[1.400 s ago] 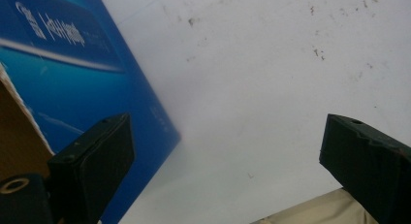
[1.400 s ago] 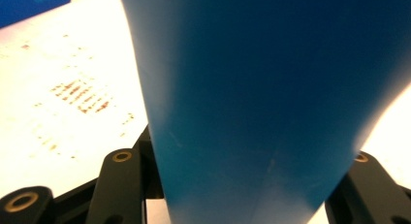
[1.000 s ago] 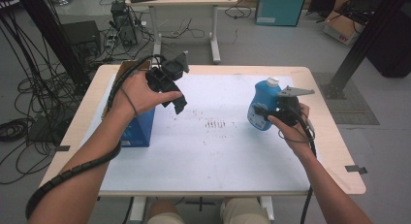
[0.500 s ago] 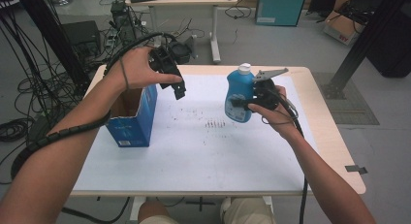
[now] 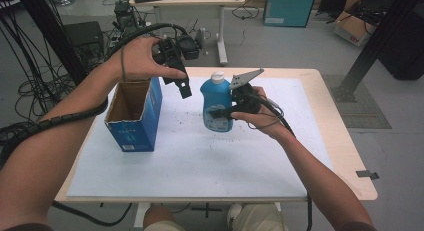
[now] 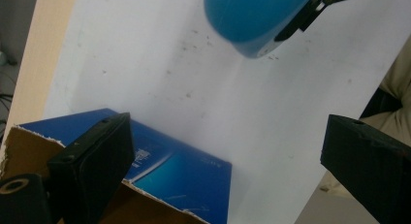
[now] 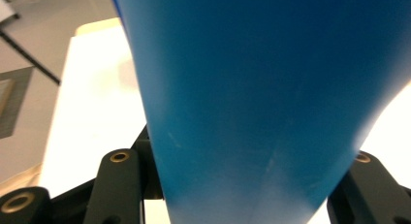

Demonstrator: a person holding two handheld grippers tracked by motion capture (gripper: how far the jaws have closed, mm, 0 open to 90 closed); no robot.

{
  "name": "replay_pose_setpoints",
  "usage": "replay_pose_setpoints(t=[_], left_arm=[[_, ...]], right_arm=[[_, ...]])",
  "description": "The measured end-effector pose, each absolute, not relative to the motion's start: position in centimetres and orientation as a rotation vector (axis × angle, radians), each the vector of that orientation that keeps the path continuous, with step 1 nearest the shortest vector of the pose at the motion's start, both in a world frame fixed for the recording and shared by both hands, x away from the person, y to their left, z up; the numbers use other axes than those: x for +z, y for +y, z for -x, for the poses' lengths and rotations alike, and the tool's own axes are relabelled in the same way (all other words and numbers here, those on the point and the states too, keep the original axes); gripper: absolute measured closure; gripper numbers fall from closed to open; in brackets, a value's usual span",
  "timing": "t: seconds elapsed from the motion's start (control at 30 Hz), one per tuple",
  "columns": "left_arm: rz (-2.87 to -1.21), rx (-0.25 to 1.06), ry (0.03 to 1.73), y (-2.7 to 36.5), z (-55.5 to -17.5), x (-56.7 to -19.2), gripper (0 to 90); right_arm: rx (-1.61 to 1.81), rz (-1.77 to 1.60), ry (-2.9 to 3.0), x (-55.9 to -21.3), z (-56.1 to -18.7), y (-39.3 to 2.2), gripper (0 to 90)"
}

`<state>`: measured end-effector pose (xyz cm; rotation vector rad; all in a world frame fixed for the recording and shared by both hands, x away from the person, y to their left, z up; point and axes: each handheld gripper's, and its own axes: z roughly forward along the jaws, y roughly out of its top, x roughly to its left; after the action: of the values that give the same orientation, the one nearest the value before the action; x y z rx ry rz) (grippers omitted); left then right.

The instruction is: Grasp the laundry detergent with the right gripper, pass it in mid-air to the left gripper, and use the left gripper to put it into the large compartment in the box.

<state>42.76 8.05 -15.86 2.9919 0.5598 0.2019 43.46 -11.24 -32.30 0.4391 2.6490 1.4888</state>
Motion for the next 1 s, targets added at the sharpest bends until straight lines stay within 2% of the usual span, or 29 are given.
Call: replay_pose_setpoints(t=[0.4,1.0], left_arm=[[-3.008,0.174,0.478,8.0,-42.1,-16.0,5.7],[-3.065,0.021,0.341,7.0,-41.7,-16.3,5.1]], right_arm=[[1.563,-0.298,2.705,-32.7,-43.0,-8.0,44.4],[1.581,-0.131,2.742,-32.5,-42.0,-5.5,44.3]])
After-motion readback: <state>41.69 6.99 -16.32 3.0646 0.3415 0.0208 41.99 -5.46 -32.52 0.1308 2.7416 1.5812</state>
